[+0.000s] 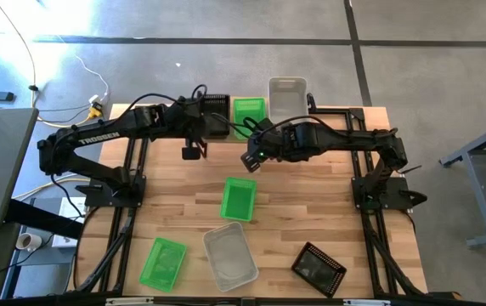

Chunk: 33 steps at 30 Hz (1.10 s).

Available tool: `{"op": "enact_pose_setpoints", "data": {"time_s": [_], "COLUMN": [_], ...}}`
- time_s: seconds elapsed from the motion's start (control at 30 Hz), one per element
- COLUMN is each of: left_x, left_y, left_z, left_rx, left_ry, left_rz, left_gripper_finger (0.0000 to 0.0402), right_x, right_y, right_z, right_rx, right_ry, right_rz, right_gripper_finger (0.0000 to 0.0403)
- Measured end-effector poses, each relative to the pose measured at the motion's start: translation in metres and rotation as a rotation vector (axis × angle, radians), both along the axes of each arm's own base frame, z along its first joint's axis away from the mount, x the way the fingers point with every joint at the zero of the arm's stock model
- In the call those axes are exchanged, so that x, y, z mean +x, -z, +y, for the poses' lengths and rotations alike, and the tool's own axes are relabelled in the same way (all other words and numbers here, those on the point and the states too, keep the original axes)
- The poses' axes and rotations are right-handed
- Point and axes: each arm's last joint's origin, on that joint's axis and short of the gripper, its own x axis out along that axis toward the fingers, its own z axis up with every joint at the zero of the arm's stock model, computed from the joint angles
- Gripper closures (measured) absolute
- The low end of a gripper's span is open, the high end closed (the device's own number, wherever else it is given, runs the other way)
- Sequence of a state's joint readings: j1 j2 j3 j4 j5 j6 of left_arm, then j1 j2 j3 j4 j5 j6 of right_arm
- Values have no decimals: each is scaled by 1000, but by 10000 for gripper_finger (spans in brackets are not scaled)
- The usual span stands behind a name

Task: Stack baskets on shelf by color
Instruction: Stack the top black bin on top of the black bin on the shelf

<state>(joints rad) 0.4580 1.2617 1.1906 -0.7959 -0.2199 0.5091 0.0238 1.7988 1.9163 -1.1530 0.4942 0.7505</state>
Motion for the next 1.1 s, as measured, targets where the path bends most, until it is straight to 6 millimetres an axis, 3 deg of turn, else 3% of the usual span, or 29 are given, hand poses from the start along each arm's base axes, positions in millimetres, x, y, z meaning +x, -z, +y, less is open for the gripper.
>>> {"op": "enact_pose_setpoints", "data": {"time_s": [0.33,0.53,0.8,1.1], "left_x": [0,-6,-5,9], "left_y": [-1,-23,-30,-9], "left_z": [0,-3,0,9], "left_rx": [-8,-28,-6,-63], "left_ry": [-12,-31,-43,-85], "left_rz": [-9,-29,-59,30], "left_gripper_finger": [294,265,269,272], "right_x": [1,2,1,1], "right_y": [0,0,0,0], "right_z": [2,11,22,27], "right_rx": [36,80,102,109], "right_ry": [-15,-62,-50,-46], "right_rz": [-7,-14,-35,-44], "right_gripper_finger": [279,279,279,279]}}
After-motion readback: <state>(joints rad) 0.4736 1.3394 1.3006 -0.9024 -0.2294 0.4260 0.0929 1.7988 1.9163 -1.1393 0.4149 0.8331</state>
